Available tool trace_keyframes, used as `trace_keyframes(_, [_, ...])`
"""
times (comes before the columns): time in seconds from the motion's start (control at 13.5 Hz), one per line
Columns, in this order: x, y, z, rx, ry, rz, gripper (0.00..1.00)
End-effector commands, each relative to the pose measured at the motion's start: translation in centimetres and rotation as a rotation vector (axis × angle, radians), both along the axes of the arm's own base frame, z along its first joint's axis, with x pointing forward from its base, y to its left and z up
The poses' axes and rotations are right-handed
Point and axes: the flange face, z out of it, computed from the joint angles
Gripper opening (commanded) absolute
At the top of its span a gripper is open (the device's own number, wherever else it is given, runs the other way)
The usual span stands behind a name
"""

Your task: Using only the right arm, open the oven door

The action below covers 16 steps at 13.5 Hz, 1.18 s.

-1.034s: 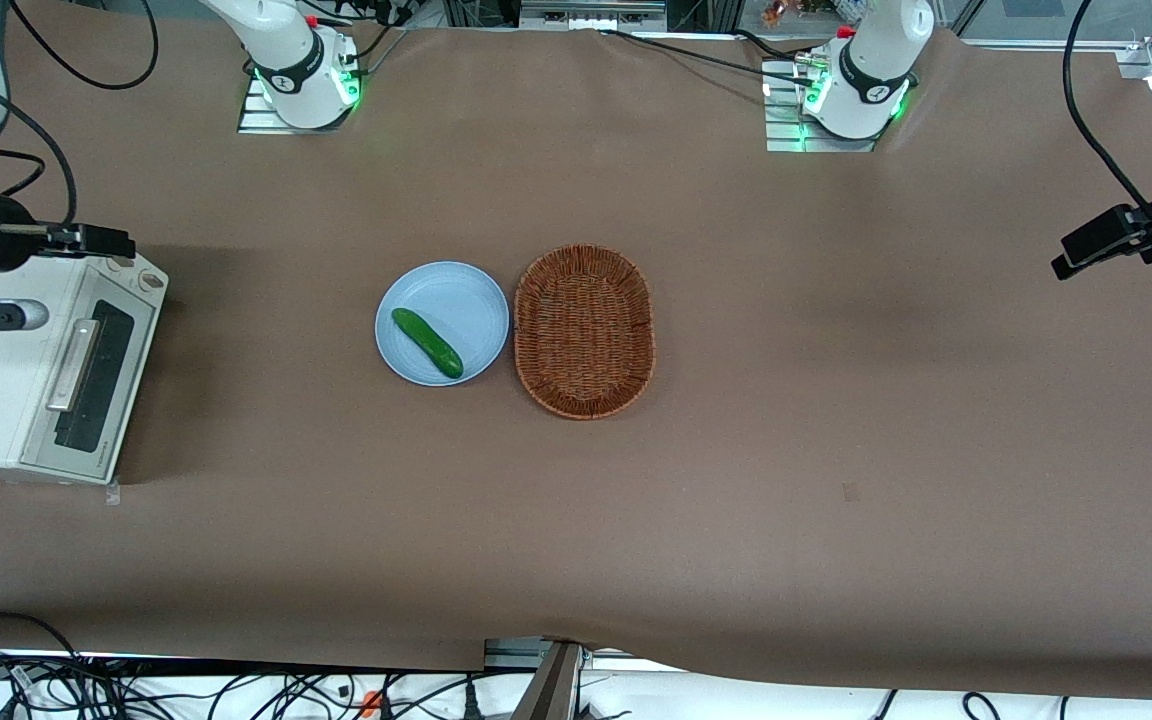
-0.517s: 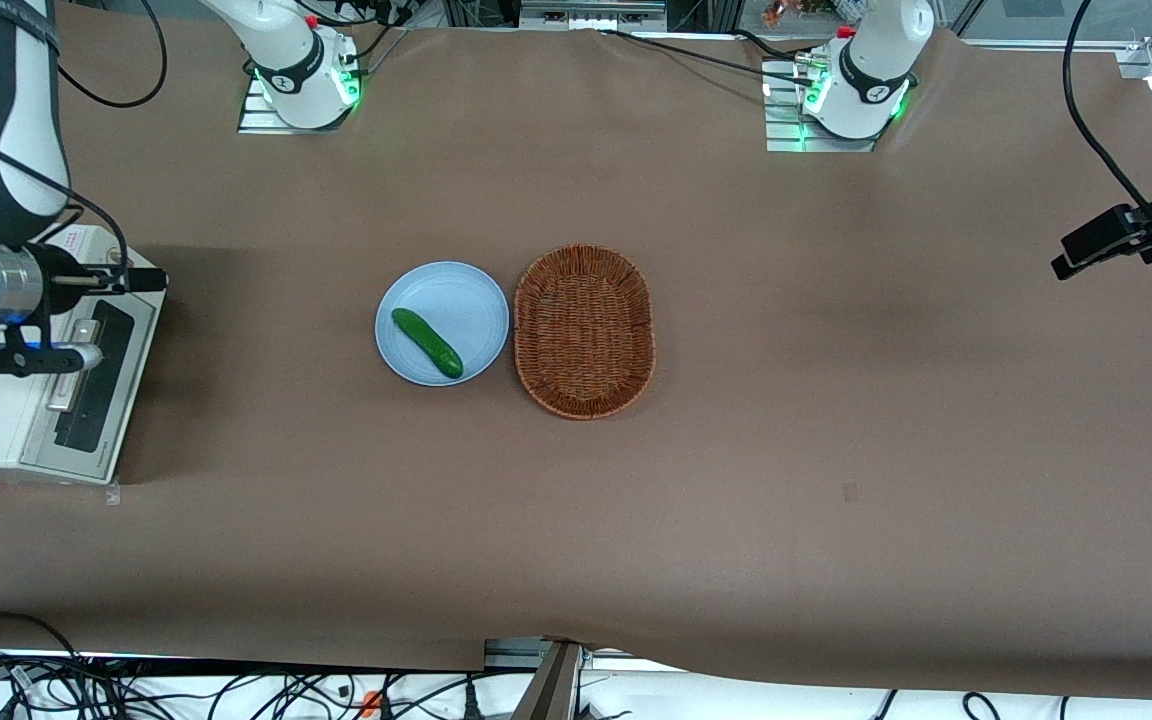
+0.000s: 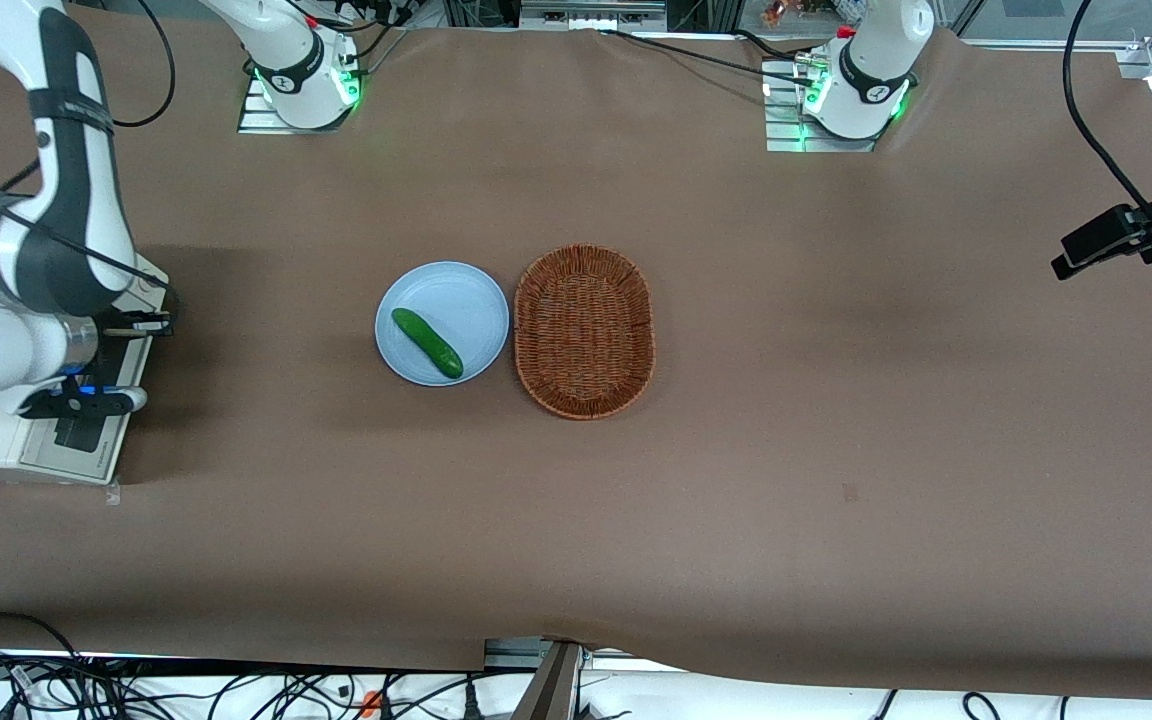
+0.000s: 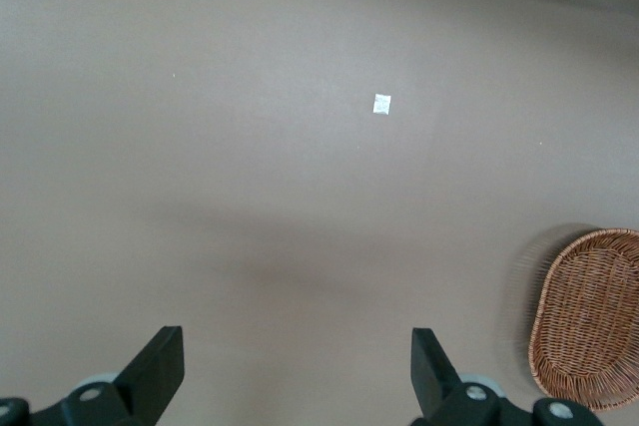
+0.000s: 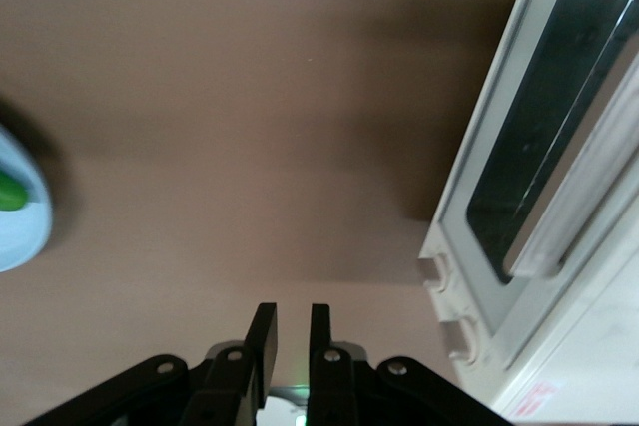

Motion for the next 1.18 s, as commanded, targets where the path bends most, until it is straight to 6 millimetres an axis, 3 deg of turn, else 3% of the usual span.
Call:
trace_keyframes(0.0, [0.2,0.4,-1.6,-0.030,0.014,0.132,0.00])
trace_keyframes(0.22, [0.6,-1.0,-3.0,-0.116,0.060,0.263,0.00])
trace_keyframes(0.52, [1.1,-3.6,-2.6,-0.176,0.107,0.436,0.00])
trace_keyframes(0.66, [1.4,-4.6,-2.6,-0.191,0.109,0.481,0.00])
trace_keyframes(0.89, [1.9,-7.1,-4.1,-0.173,0.109,0.513,0.00])
trace_keyframes(1.11, [2.0,-7.4,-4.6,-0.170,0.108,0.519,0.00])
